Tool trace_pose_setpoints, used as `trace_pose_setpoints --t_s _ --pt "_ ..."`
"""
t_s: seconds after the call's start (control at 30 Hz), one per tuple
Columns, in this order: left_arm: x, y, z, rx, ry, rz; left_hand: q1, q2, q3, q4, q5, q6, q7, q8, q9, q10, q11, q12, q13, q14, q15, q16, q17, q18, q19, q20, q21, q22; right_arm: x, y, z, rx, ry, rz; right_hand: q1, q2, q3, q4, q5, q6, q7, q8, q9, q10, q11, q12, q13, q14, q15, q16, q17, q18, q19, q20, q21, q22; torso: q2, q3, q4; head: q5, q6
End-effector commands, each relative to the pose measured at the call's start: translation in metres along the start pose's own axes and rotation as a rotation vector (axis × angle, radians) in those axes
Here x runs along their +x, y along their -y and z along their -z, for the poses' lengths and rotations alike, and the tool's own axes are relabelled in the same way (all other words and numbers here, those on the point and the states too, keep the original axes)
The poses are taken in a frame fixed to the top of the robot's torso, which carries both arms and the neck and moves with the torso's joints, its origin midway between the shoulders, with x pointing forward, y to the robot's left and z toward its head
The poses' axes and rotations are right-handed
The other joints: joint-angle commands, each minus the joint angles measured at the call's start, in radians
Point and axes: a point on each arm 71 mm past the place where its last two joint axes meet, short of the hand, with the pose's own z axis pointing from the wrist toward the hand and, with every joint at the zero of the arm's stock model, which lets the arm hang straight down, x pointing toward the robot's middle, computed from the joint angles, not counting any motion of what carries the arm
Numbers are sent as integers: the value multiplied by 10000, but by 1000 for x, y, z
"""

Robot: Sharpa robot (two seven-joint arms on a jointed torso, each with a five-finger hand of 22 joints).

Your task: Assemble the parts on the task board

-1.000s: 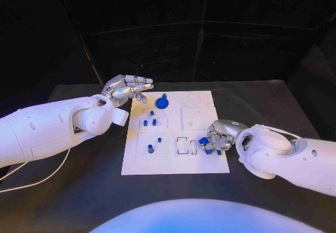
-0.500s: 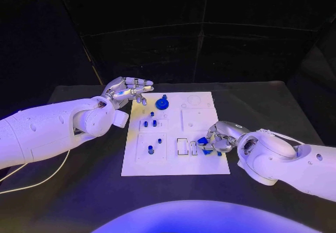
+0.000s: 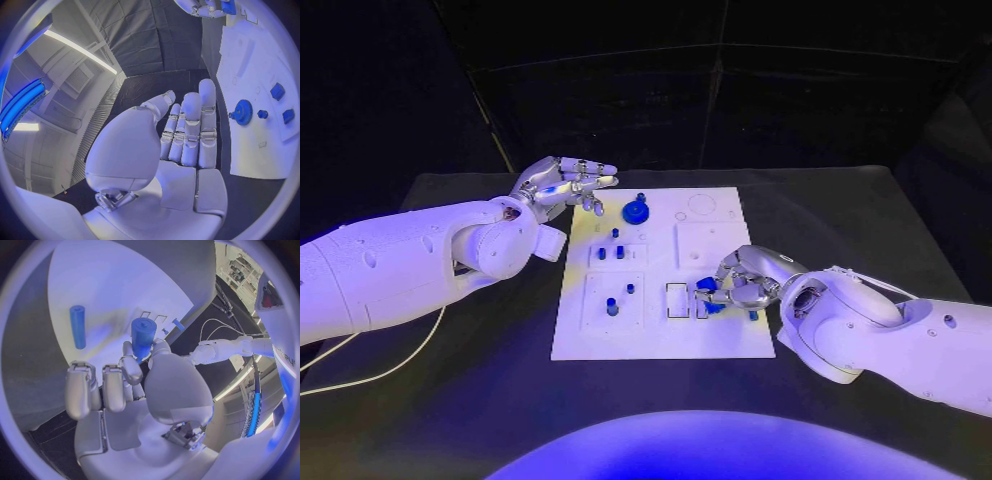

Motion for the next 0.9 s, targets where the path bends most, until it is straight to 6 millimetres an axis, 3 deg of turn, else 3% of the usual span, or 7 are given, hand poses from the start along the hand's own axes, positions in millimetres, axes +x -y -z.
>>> trace_pose_setpoints --t_s 0.03,0.6,0.77,0.9 --pt "1 1 0 44 -120 73 -30 65 -34 -5 5 -52 -8 22 3 -71 -14 66 -11 -78 -18 -46 -12 132 -30 -2 -57 -13 0 -6 -2 -203 143 -310 -92 46 -72 52 50 82 6 45 6 88 4 69 22 573 -79 64 168 -54 52 -17 51 980 5 0 2 21 -18" --pt "3 1 0 33 -178 94 -30 65 -34 -5 5 -52 -8 22 3 -71 -14 66 -11 -78 -18 -46 -12 132 -30 -2 -57 -13 13 -29 -14 -596 -289 -320 -327 38 -249 62 -149 106 -5 26 -5 110 -4 50 57 571 -88 68 179 -55 54 -31 55 987 0 -3 4 94 -20" --pt "3 1 0 30 -184 96 -30 65 -34 -5 5 -52 -8 22 3 -71 -14 66 -11 -78 -18 -46 -12 132 -30 -2 -57 -13 14 -29 -16 -509 -393 -226 -536 66 -438 53 -769 101 -2 5 -13 103 1 -1 72 565 -85 61 178 -53 48 -30 51 985 -12 -7 -5 112 -38" --pt "3 1 0 27 -192 100 -30 65 -34 -5 5 -52 -8 22 3 -71 -14 66 -11 -78 -18 -46 -12 132 -30 -2 -57 -13 15 -29 -18 -459 -493 -142 -755 86 -646 60 -1711 86 6 -2 -12 90 12 -49 88 558 -75 45 164 -48 31 -22 36 967 -9 -2 -4 120 -50"
